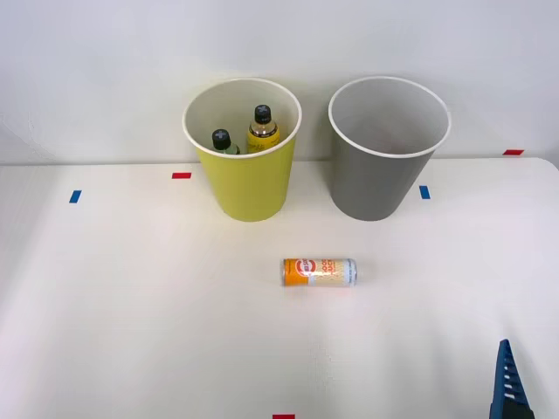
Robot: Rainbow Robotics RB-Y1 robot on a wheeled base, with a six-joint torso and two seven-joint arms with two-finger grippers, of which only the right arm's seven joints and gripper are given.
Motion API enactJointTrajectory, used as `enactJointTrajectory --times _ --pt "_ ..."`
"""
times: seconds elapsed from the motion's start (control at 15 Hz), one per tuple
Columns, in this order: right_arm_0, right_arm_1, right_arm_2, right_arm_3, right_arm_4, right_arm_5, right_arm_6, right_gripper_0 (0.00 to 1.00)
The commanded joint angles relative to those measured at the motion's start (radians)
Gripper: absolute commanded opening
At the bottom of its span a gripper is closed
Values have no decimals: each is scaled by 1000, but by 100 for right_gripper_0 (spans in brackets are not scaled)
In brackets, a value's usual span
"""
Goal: Put cans in the gray bin, plastic bottles in the light green bin
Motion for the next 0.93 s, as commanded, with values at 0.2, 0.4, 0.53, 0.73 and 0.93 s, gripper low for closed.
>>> enactJointTrajectory --times 0.2,0.4,0.53,0.73,0.93 --pt "0 0 0 0 0 0 0 100" --pt "0 0 0 0 0 0 0 100" --pt "0 0 0 0 0 0 0 100" --pt "0 0 0 0 0 0 0 100" --pt "0 0 0 0 0 0 0 100"
